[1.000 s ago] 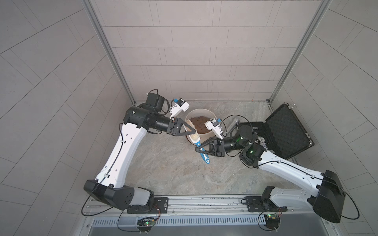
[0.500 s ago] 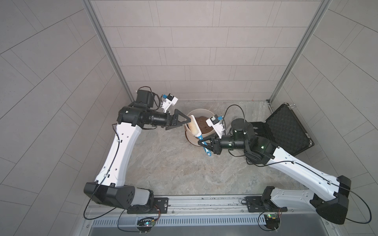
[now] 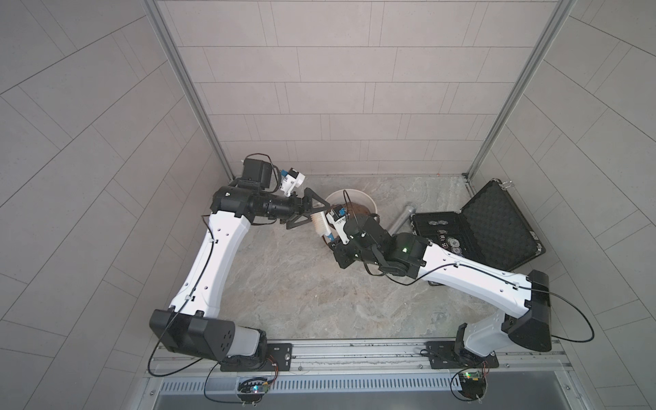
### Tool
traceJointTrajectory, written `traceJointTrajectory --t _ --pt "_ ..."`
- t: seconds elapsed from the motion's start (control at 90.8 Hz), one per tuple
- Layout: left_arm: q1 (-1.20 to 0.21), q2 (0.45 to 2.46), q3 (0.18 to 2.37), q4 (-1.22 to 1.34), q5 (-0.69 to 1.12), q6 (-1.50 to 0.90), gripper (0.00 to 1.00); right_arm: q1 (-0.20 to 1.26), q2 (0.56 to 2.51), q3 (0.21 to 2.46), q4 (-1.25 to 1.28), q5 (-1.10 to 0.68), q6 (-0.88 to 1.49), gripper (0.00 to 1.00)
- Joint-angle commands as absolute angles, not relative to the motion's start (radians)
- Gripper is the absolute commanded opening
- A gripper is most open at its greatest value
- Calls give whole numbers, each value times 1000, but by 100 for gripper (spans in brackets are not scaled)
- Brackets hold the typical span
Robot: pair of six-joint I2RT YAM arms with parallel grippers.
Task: Scrub the dried mud off the ceramic pot
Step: Pick up the brush from the center of the board.
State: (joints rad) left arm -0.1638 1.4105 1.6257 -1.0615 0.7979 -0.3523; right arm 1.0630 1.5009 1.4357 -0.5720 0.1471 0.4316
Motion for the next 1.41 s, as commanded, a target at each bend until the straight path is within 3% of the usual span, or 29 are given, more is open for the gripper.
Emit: traceJointTrajectory --t 0.0,0.121,0.407,0.473,0.594,0.704,0.859,0.98,1.068,1.178,1.321,1.398 --pt "-161 1416 1615 -1057 766 -356 95 1068 1462 1443 -549 204 436 0" --pt "-160 1419 1605 -1047 777 -363 95 1068 1439 1416 -504 173 427 0" --pt "-160 1443 1599 -1026 859 -372 83 1081 1514 1530 -480 183 400 0" --pt "-162 1439 1596 -1027 858 -370 77 1083 1519 1540 -484 182 395 0" --pt "-161 1432 1597 -1027 864 -364 52 1084 1504 1510 -484 159 381 0" --pt "-160 1427 1595 -1012 940 -377 42 1083 1468 1448 -465 164 391 0" --pt "-161 1421 1593 -1003 979 -377 28 1083 1384 1340 -407 135 415 42" --pt "-158 1411 1588 -1000 1003 -369 22 1061 1300 1263 -379 39 435 67" --pt "-159 1405 1584 -988 1066 -364 22 981 1207 1149 -248 -247 488 78" --pt "-159 1396 1579 -979 1100 -363 22 854 1120 1012 -36 -477 660 82" --pt "-159 1387 1564 -973 1087 -360 22 831 1110 973 127 -567 769 84" --pt "-159 1390 1557 -963 1069 -374 22 834 1139 986 168 -591 793 93"
